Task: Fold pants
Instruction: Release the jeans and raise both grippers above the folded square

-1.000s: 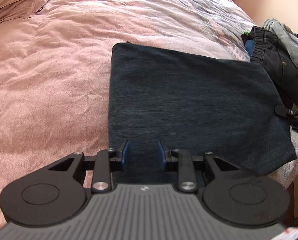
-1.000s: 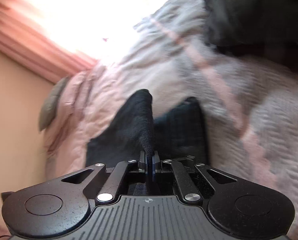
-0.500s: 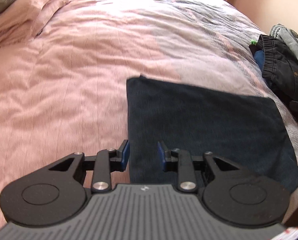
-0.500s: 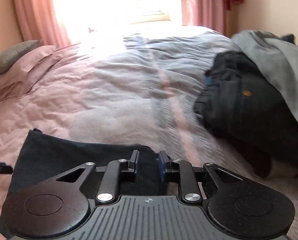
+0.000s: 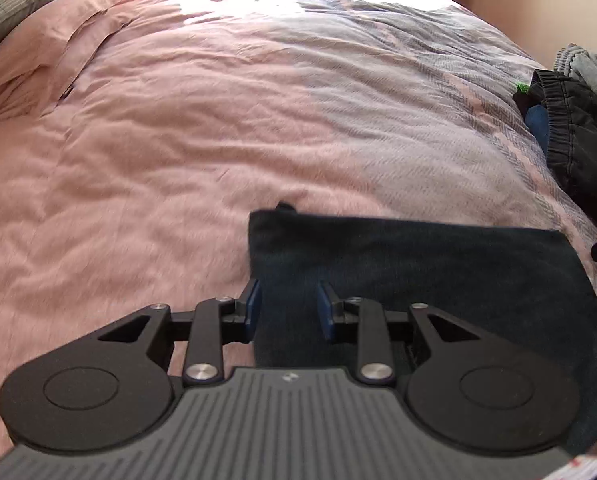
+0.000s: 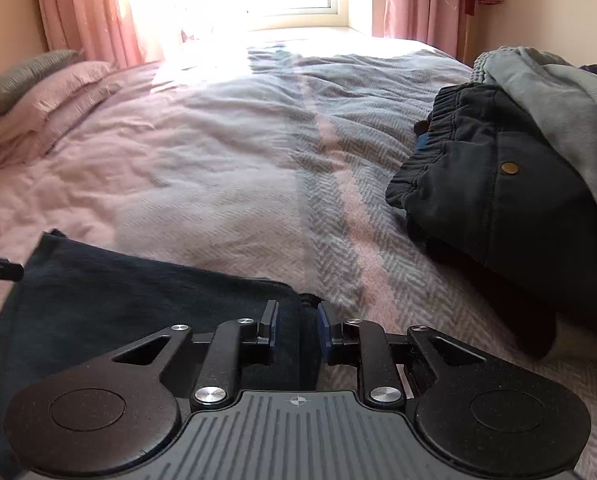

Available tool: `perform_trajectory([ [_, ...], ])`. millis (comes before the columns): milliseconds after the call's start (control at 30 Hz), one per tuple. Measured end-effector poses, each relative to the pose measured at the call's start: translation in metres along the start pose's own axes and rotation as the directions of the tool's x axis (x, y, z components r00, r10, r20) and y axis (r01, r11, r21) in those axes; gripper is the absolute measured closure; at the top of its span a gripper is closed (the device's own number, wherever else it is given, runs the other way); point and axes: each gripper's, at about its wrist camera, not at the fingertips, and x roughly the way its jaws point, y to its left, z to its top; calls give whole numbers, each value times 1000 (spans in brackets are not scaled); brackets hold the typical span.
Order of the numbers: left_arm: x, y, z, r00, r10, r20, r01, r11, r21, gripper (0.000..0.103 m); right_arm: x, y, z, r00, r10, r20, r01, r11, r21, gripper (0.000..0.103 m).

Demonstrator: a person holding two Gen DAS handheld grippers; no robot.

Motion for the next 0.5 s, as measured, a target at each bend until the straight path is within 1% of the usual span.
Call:
perform_trajectory([
  [100, -42, -1, -37, 998, -18, -52, 15, 998, -55, 78, -47, 15, -21, 996, 81, -34, -81, 997, -1, 85],
  [167, -65, -12, -64, 996, -40, -76, 35, 997, -67, 78, -64, 29, -39, 991, 117, -69, -119, 993, -25, 85],
  [233, -76, -28, -87, 992, -58, -110, 52, 997, -59, 78, -64, 38, -62, 987, 101, -125, -110, 991, -71, 86],
  [267, -74, -36, -97, 989, -59, -132, 52, 997, -55, 78, -56, 43, -73, 984, 63, -166, -81, 991, -105, 86],
  [300, -69, -43, -106, 987, -47, -156, 38, 997, -62, 78, -48, 46, -82, 983, 35, -181, -60, 989, -133, 85],
  [367, -59, -50, -115, 984, -12, -179, -1, 998, -69, 78, -39, 48, -84, 979, 24, -201, -57, 986, -158, 84],
  [433, -59, -55, -110, 980, 17, -196, -31, 997, -70, 78, -41, 49, -72, 971, 6, -237, -41, 989, -142, 83],
  [467, -64, -55, -106, 979, 18, -205, -35, 996, -77, 78, -45, 51, -66, 968, 0, -252, -33, 991, -127, 79],
  [500, -69, -55, -101, 977, 11, -212, -30, 996, -89, 78, -50, 51, -60, 964, -1, -268, -30, 993, -112, 68],
])
